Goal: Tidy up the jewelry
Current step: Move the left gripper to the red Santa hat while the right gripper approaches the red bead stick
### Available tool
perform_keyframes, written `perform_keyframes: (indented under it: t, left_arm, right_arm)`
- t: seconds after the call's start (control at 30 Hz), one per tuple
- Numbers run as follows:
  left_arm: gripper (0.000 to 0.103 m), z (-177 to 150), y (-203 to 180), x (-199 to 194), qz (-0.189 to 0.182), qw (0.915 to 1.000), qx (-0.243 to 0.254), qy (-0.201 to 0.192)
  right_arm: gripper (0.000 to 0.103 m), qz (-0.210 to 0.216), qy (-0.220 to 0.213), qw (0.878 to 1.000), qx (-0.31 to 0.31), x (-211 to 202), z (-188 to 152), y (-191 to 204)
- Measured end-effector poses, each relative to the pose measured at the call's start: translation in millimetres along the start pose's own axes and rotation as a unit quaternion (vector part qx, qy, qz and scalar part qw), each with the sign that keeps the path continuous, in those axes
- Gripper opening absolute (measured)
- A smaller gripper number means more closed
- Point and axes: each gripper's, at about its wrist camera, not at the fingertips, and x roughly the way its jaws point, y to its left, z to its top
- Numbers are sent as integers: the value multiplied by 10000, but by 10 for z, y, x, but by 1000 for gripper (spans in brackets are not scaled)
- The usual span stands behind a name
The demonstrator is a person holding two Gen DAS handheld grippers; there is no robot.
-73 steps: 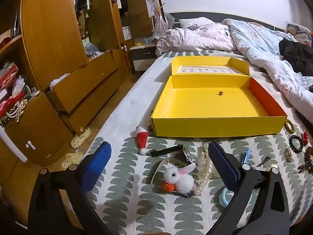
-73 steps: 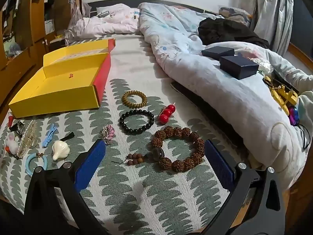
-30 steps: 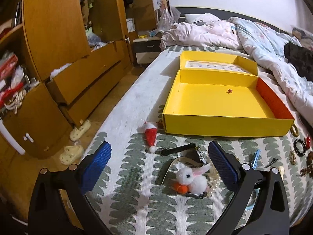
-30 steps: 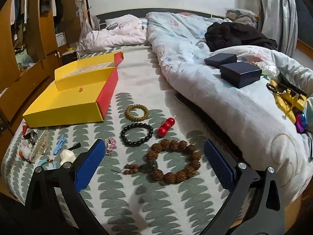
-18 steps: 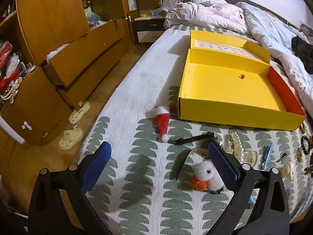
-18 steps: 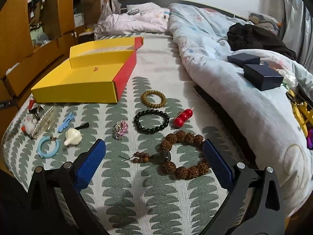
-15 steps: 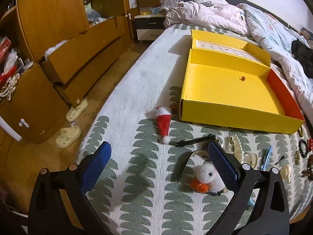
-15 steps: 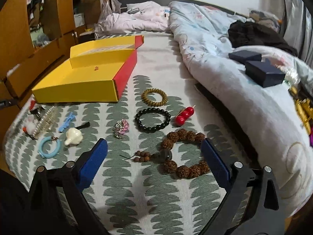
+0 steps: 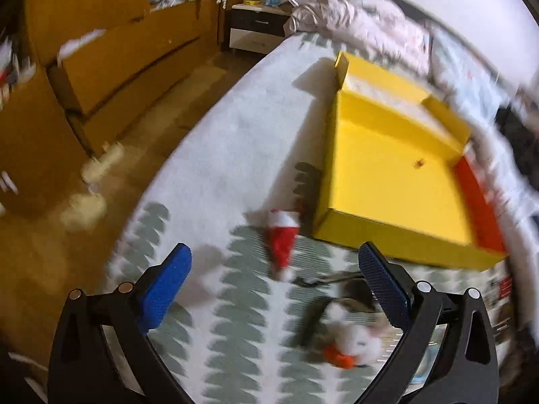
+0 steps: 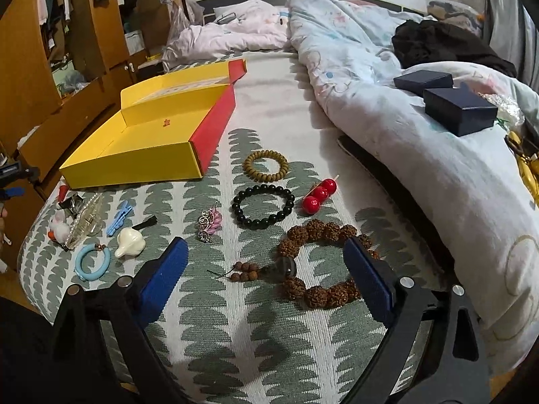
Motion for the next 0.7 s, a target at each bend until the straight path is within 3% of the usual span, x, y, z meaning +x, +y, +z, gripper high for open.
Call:
perform_keyframes:
  t: [0.07, 0.2, 0.37, 0.57, 0.7]
  left_arm:
    - [98, 15, -96, 100, 397, 9984, 398, 104]
    - [98, -2, -105, 250, 385, 9974, 453, 396]
    - [96, 50, -84, 368, 641, 9953, 560, 469]
    - [82, 87, -38, 558, 475, 9944, 489, 802]
    - [80, 86, -66, 617, 479, 9936, 550, 867]
  right_arm:
    - [91, -37, 43, 10000, -73, 24, 20, 9]
    - [85, 46, 133, 9999, -30, 69, 68, -44]
    - [79, 311, 361, 9988, 145, 163, 134, -177]
    - [75, 311, 501, 9976, 349, 306, 361, -359]
    - [69, 186, 839, 9940, 679, 566, 524, -507]
